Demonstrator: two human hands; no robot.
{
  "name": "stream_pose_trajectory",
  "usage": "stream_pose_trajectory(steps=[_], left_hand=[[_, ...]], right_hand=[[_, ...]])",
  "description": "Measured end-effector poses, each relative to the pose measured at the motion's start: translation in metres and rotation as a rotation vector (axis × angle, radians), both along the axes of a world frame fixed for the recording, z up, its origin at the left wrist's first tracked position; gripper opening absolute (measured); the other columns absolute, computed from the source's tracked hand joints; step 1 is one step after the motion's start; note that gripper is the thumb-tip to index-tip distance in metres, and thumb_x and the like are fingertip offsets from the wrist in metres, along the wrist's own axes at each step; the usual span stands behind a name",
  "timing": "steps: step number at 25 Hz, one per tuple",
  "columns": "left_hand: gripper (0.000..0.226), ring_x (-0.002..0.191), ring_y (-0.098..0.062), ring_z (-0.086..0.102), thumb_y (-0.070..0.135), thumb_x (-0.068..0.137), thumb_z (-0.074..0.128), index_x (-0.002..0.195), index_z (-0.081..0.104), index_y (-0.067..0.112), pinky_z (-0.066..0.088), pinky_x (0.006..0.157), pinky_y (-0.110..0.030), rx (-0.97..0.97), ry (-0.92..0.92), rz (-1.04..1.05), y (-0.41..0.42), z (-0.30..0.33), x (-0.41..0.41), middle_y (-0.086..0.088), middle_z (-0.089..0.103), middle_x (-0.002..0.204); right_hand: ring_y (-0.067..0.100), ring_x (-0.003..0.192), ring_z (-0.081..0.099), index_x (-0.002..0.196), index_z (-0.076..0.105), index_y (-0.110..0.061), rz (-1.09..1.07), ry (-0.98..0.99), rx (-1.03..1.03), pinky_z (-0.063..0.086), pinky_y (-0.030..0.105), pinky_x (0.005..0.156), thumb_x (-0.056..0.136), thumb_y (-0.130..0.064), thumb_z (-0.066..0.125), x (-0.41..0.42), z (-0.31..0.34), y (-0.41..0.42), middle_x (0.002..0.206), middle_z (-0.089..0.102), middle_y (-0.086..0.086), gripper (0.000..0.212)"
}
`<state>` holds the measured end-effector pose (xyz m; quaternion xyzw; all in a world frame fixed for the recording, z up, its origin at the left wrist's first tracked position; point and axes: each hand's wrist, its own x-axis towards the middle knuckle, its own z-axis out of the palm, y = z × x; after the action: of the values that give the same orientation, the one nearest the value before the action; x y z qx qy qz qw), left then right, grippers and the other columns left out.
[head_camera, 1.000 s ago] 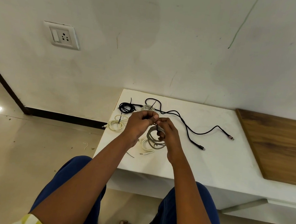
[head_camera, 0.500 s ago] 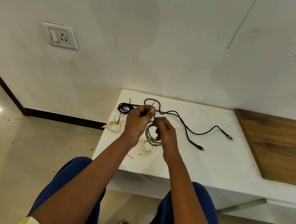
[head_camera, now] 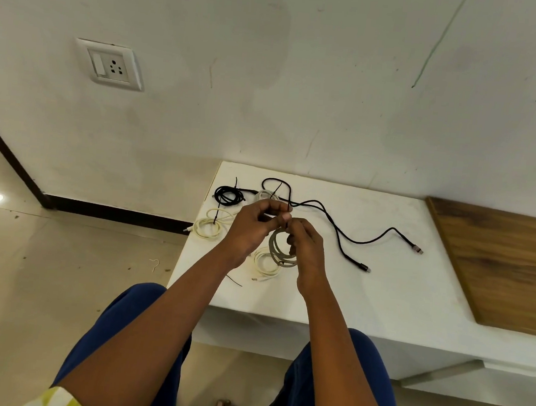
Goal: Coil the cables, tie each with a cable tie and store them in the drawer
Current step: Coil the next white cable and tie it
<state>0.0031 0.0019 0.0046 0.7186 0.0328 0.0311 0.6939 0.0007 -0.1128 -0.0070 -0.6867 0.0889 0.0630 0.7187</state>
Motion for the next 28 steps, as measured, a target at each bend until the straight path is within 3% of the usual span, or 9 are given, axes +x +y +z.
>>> stream_pose_trajectory(steps=[5, 12, 16, 19, 21, 23, 26, 28], left_hand=[[0.009, 0.069, 0.007, 0.062, 0.006, 0.084, 0.067, 0.089, 0.068, 0.013, 0.045, 0.064, -0.003, 0.094, -0.038, 0.139, -0.01, -0.01, -0.004, 0.008, 0.067, 0.079], [0.01, 0.072, 0.003, 0.064, 0.005, 0.083, 0.067, 0.088, 0.069, 0.013, 0.045, 0.062, -0.003, 0.04, -0.003, 0.179, -0.019, -0.015, 0.0, 0.005, 0.069, 0.08], [0.022, 0.091, -0.008, 0.063, 0.015, 0.083, 0.071, 0.104, 0.067, 0.015, 0.047, 0.072, -0.006, 0.042, 0.021, 0.077, -0.013, -0.015, 0.008, 0.004, 0.068, 0.096], [0.036, 0.1, -0.007, 0.054, 0.039, 0.087, 0.063, 0.118, 0.06, 0.021, 0.039, 0.079, -0.017, 0.166, 0.173, 0.022, -0.017, -0.02, 0.011, 0.011, 0.06, 0.111], [0.031, 0.092, -0.009, 0.06, 0.04, 0.091, 0.056, 0.112, 0.063, 0.018, 0.043, 0.079, -0.023, 0.115, 0.271, -0.079, -0.024, -0.026, 0.013, 0.006, 0.064, 0.104], [0.023, 0.074, -0.01, 0.065, 0.029, 0.094, 0.056, 0.103, 0.064, 0.01, 0.054, 0.071, -0.022, -0.073, 0.335, -0.12, -0.032, -0.029, 0.015, -0.001, 0.068, 0.089], [0.018, 0.069, -0.015, 0.064, 0.01, 0.091, 0.059, 0.102, 0.065, -0.003, 0.058, 0.065, -0.019, -0.167, 0.338, -0.008, -0.043, -0.037, 0.023, -0.012, 0.066, 0.086], [0.017, 0.075, -0.022, 0.066, 0.003, 0.089, 0.061, 0.102, 0.065, -0.007, 0.059, 0.075, -0.029, -0.048, 0.322, 0.067, -0.051, -0.046, 0.027, -0.017, 0.068, 0.093]], right_hand=[[0.01, 0.065, 0.046, 0.073, 0.062, -0.023, -0.015, 0.029, -0.054, 0.037, 0.023, 0.062, 0.088, -0.025, 0.054, 0.0, -0.005, 0.003, 0.072, 0.058, -0.007, 0.017], [0.008, 0.066, 0.049, 0.072, 0.061, -0.027, -0.015, -0.011, -0.136, 0.039, 0.023, 0.062, 0.09, -0.026, 0.05, 0.003, -0.009, 0.001, 0.07, 0.058, -0.008, 0.021], [0.009, 0.063, 0.045, 0.084, 0.06, -0.018, -0.095, 0.076, 0.022, 0.036, 0.022, 0.058, 0.09, -0.019, 0.048, 0.005, -0.011, -0.003, 0.071, 0.055, -0.006, 0.013], [0.008, 0.044, 0.033, 0.087, 0.055, -0.01, -0.149, 0.185, 0.294, 0.027, 0.021, 0.048, 0.086, -0.009, 0.038, 0.014, -0.008, -0.015, 0.052, 0.042, -0.005, 0.017], [0.008, 0.036, 0.028, 0.074, 0.049, -0.009, -0.207, 0.248, 0.488, 0.025, 0.022, 0.048, 0.083, -0.003, 0.033, 0.021, -0.008, -0.027, 0.044, 0.038, -0.004, 0.02], [0.011, 0.039, 0.033, 0.07, 0.047, -0.009, -0.268, 0.293, 0.524, 0.033, 0.024, 0.053, 0.082, 0.0, 0.034, 0.027, -0.011, -0.04, 0.048, 0.041, 0.0, 0.02], [0.02, 0.058, 0.049, 0.077, 0.056, -0.002, -0.301, 0.298, 0.217, 0.045, 0.029, 0.061, 0.084, 0.001, 0.042, 0.034, -0.024, -0.053, 0.067, 0.053, 0.009, 0.015], [0.029, 0.071, 0.053, 0.083, 0.061, 0.0, -0.256, 0.258, -0.127, 0.047, 0.033, 0.068, 0.084, -0.001, 0.047, 0.035, -0.035, -0.06, 0.077, 0.057, 0.016, 0.014]])
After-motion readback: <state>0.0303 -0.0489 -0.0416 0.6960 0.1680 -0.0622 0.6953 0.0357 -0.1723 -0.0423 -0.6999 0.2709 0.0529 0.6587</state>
